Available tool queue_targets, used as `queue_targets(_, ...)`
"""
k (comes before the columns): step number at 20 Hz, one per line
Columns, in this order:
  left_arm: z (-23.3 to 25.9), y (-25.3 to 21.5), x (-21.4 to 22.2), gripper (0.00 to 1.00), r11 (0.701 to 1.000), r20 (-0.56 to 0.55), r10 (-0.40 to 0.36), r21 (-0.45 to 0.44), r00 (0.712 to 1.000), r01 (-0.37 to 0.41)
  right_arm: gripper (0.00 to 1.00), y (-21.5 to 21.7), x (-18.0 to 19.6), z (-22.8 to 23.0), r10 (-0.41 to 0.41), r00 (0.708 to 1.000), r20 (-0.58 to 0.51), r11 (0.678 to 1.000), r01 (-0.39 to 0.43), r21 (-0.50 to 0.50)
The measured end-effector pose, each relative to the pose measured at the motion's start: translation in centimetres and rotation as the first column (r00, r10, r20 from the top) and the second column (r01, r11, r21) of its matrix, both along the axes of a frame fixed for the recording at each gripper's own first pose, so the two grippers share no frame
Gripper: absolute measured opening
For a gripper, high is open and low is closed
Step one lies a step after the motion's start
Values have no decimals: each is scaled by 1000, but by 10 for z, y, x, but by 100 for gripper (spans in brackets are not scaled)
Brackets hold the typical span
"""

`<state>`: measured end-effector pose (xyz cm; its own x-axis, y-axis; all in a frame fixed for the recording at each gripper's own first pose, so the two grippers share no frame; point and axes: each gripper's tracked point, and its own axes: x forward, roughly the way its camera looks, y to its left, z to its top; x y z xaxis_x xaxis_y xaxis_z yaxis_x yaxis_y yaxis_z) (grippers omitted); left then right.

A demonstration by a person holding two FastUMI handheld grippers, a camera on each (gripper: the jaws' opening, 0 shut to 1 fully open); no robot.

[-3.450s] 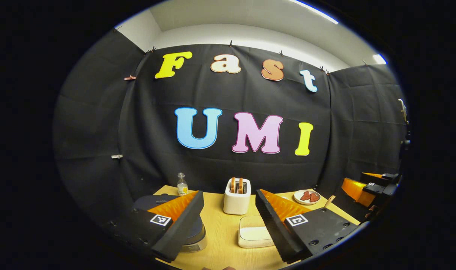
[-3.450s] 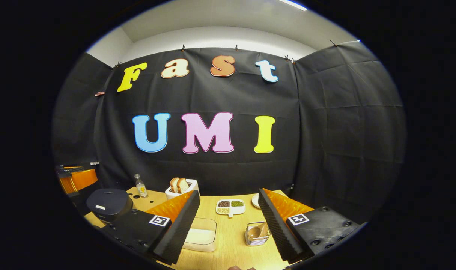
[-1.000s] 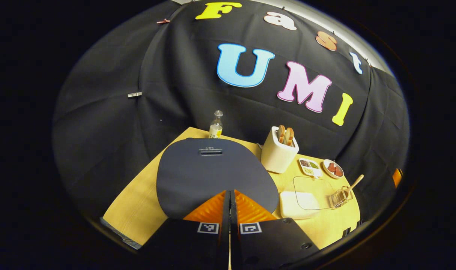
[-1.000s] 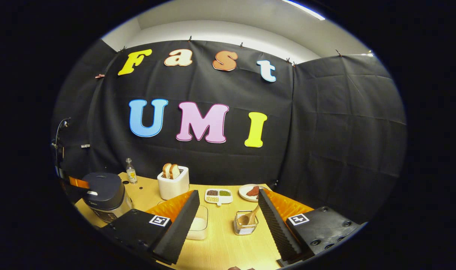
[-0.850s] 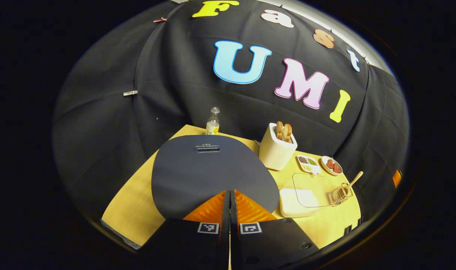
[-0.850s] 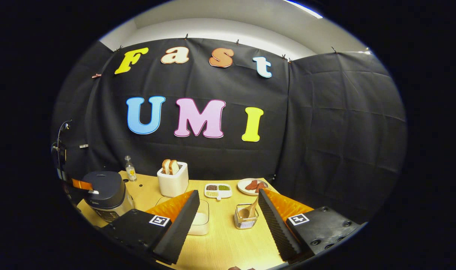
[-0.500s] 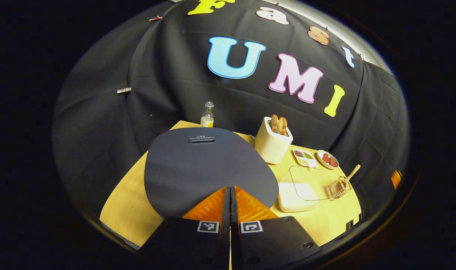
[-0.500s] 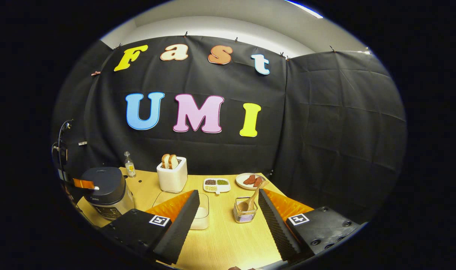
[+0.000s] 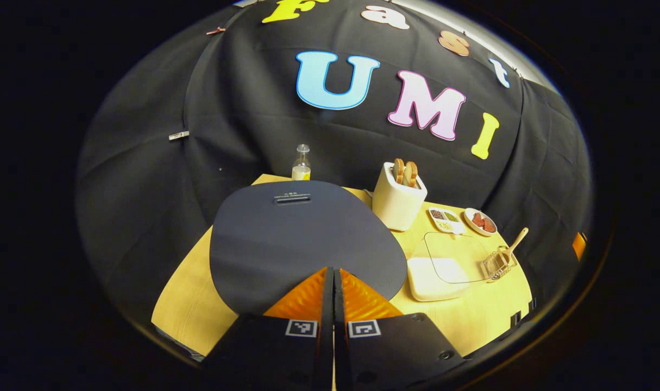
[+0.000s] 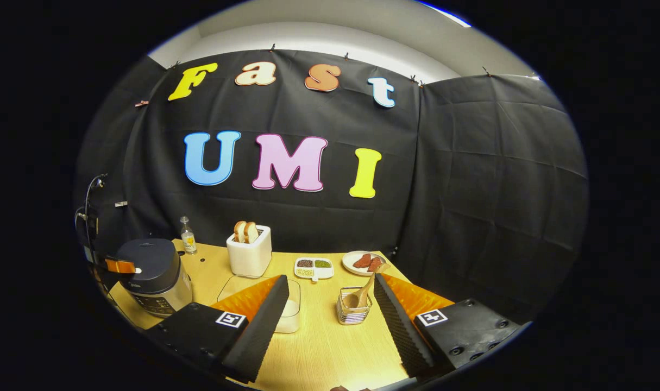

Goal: Close the left gripper, press the button to open the rice cooker; take a wooden spoon from the chopstick holder with the right hand, scoop a spoonful of rice and pour it into the rice cooker, then put the wooden spoon back into the chopstick holder.

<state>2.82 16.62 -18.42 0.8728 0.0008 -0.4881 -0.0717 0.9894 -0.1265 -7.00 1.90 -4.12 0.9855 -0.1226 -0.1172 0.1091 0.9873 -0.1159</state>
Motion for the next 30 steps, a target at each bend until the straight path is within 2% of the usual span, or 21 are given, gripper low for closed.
queue_targets(3, 9, 1, -1, 7, 999, 12, 42, -11, 999, -42, 98, -3, 11, 1, 36, 999, -2, 999, -36, 5)
queue_targets(5, 19, 4, -1, 7, 995, 23, 99, -19, 995, -99, 98, -13, 18, 6, 46, 999, 11, 999, -46, -2)
queue_targets(6, 34, 4, 1, 7, 991, 64, 132, -21, 989, -130, 98, -20, 23, 7, 47, 999, 13, 999, -47, -10)
queue_targets(9, 107, 6, 3, 7, 976, 235, 200, 39, 951, -215, 98, -41, 37, 10, 56, 998, 21, 998, -56, 7)
queue_targets(12, 170, 5, -1, 8, 951, 382, 247, 81, 891, -299, 98, -65, 54, 11, 71, 997, 36, 997, -70, -8)
queue_targets(14, 185, -8, -9, 8, 944, 418, 263, 75, 870, -321, 98, -78, 67, 7, 92, 995, 33, 996, -92, -3)
queue_targets(17, 179, -25, -23, 11, 939, 412, 281, 68, 867, -337, 98, -98, 87, -2, 115, 993, 17, 993, -115, 13)
queue_targets(19, 169, -41, -33, 23, 939, 392, 296, 46, 871, -340, 98, -106, 99, -12, 132, 991, 2, 991, -132, 31)
queue_targets(23, 146, -62, -54, 97, 923, 381, 333, 53, 862, -381, 98, -126, 128, -42, 163, 986, -43, 986, -161, 37)
queue_targets(30, 104, -98, -72, 95, 902, 288, 369, 118, 883, -416, 98, -159, 168, -92, 155, 974, -166, 985, -139, 105)
